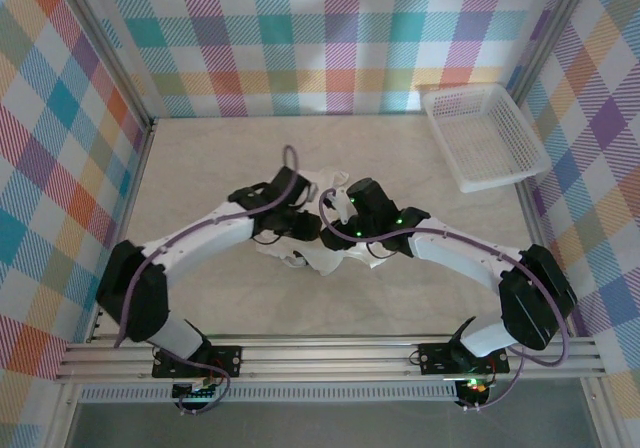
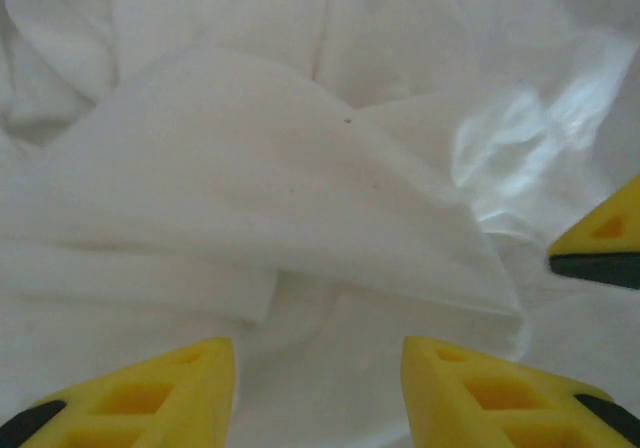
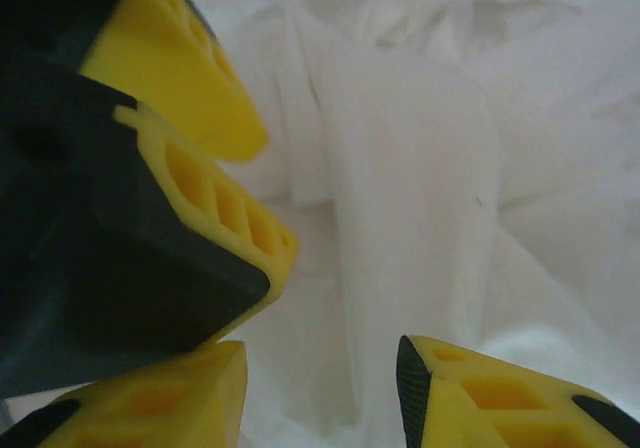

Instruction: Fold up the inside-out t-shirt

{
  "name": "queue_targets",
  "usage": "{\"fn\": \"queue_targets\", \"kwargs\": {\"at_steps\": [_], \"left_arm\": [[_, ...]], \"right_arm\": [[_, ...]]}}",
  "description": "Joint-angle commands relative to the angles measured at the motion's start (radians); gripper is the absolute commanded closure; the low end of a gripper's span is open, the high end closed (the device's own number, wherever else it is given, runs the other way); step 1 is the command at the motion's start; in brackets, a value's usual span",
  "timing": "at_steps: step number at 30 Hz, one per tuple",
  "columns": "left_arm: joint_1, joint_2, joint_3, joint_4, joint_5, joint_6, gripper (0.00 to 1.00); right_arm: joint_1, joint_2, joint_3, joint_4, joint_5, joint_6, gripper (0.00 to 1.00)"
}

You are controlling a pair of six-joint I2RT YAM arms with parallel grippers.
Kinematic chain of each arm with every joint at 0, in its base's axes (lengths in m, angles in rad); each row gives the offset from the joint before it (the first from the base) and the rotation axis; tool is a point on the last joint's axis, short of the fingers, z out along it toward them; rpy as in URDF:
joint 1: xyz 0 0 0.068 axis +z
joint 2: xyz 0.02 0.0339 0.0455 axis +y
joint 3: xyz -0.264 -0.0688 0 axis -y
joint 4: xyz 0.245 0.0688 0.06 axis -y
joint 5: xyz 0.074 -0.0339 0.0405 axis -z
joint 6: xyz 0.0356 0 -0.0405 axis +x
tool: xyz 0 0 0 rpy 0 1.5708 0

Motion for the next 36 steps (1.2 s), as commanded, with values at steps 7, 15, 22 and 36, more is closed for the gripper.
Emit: {"fn": "queue_targets", "kwargs": {"at_steps": [7, 15, 22, 36], "left_arm": [[-0.025, 0.077, 0.084, -0.185, -0.181, 0.284, 0.50], [-0.024, 0.136, 0.063, -0.131, -0.214, 0.299, 0.49], [-0.024, 0.140, 0.077, -0.122, -0.272, 0.285, 0.71], [0.070, -0.220, 0.126, -0.248, -0.254, 0.264, 1.00]], "right_arm": [[-0.008, -0.049, -0.010, 0.012, 0.008, 0.015, 0.54], [-0.028, -0.070, -0.024, 0.019, 0.015, 0.033, 0.54], [-0.031, -0.069, -0.047, 0.030, 0.009, 0.060, 0.53], [-0.032, 0.228, 0.043, 0.185, -0.055, 0.224, 0.41]]}}
